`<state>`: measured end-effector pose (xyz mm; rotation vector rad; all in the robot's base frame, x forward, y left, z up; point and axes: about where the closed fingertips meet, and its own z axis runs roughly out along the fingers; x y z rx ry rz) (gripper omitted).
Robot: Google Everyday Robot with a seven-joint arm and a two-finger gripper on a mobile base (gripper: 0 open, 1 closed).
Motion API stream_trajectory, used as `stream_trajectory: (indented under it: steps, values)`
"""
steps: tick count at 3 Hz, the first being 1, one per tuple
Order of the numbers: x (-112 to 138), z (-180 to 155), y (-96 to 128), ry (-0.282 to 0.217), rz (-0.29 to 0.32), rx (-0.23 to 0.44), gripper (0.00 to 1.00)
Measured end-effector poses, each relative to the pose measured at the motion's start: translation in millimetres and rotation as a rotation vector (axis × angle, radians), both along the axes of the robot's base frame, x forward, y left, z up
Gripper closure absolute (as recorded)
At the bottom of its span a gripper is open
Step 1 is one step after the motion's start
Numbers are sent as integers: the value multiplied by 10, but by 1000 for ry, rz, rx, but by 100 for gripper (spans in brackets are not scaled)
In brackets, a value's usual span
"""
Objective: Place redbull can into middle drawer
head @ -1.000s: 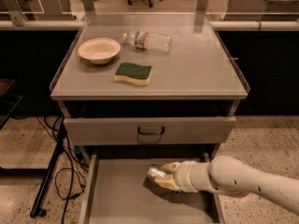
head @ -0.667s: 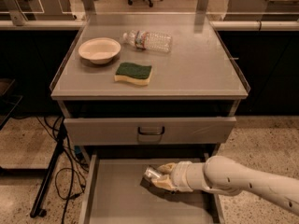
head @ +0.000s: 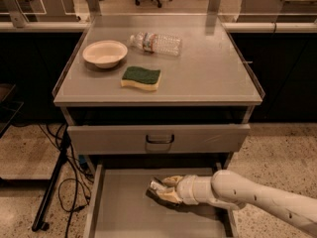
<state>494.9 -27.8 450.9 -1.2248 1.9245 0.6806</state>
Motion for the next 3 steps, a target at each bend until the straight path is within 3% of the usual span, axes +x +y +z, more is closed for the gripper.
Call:
stream_trajectory:
  steps: [1, 3]
  values:
    - [61, -332, 80, 15, 15, 26, 100]
    - [32, -678, 149, 43, 24, 14, 100]
